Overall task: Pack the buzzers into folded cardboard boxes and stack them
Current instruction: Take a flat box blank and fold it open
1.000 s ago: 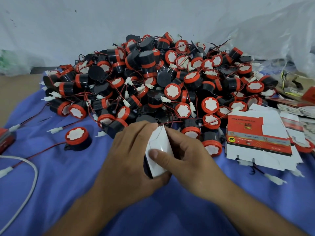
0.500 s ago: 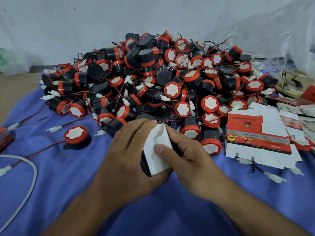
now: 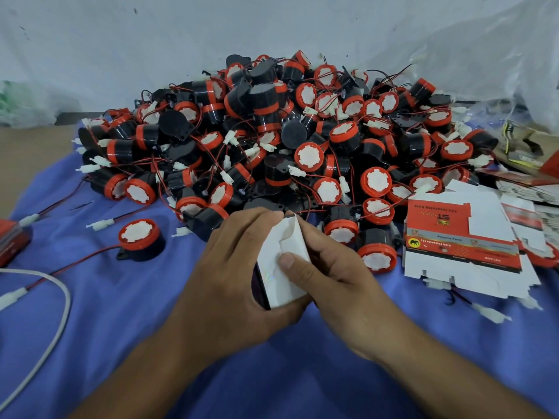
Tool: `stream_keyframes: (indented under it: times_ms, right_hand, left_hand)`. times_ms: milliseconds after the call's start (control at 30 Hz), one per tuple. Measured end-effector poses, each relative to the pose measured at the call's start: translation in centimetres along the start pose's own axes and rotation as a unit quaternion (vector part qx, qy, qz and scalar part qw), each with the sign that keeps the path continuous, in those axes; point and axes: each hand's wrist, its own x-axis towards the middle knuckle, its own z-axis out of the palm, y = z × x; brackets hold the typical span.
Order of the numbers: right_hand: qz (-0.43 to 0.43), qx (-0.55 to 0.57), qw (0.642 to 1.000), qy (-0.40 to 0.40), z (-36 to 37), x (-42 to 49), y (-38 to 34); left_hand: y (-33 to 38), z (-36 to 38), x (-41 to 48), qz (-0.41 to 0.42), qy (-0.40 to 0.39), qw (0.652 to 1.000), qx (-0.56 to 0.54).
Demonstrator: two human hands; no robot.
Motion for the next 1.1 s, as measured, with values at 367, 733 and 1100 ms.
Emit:
stream_keyframes:
  times_ms: [367, 733, 1100]
  right_hand:
    - [0.043, 0.117, 0.992, 0.021, -0.2, 0.1, -0.7]
    - [-0.04, -0.086, 0.995, 0.045, -1.7, -0.4, -2.5]
    - [-0.337, -0.645, 0.684, 0.038, -0.9, -1.0, 0.0]
  left_hand:
    - [0.6, -0.1, 0.1, -0.01, 0.017, 1.0, -0.003]
    - [0.3, -1.5, 0.2, -0.029, -0.054, 0.985, -0.162]
    - [-1.7, -3.1, 0.5, -0.243, -0.149, 0.924, -0.253]
